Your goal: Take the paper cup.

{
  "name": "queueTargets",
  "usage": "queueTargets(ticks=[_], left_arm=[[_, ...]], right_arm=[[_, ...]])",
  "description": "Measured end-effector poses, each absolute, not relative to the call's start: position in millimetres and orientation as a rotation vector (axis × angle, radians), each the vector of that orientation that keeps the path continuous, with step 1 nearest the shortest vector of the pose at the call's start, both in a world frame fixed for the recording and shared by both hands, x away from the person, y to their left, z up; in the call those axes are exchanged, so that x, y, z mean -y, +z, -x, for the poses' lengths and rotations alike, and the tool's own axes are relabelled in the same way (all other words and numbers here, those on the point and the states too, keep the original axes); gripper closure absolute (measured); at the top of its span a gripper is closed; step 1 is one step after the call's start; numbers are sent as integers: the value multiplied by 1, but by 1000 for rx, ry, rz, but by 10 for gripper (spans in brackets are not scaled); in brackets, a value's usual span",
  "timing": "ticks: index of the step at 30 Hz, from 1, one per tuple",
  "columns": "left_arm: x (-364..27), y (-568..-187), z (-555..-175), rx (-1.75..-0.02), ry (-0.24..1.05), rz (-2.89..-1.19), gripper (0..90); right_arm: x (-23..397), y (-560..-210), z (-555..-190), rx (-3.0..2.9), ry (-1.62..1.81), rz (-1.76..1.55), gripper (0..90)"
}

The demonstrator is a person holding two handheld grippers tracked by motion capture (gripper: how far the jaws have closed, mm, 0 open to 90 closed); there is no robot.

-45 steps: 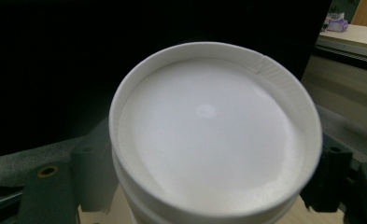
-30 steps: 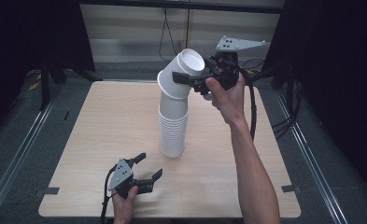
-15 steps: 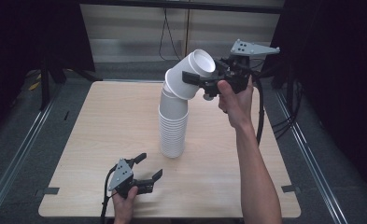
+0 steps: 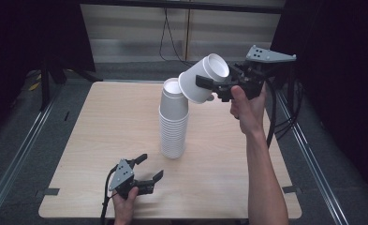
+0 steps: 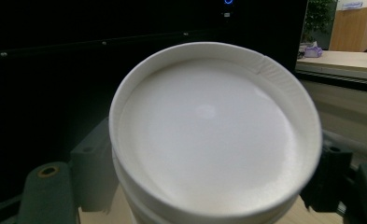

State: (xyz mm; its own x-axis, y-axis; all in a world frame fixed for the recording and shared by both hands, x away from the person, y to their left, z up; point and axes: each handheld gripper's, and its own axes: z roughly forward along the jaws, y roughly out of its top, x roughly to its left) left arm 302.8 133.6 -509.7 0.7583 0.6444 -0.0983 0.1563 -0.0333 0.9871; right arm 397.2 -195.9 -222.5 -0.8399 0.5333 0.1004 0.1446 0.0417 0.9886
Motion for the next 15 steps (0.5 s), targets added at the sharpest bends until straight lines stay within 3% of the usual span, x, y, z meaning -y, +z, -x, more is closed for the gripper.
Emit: queueTargets(ticks=[15], left_arm=[[-133, -509, -304, -658, 440, -1599, 159]], right_arm=[[225, -244, -377, -2011, 1821, -759, 218]])
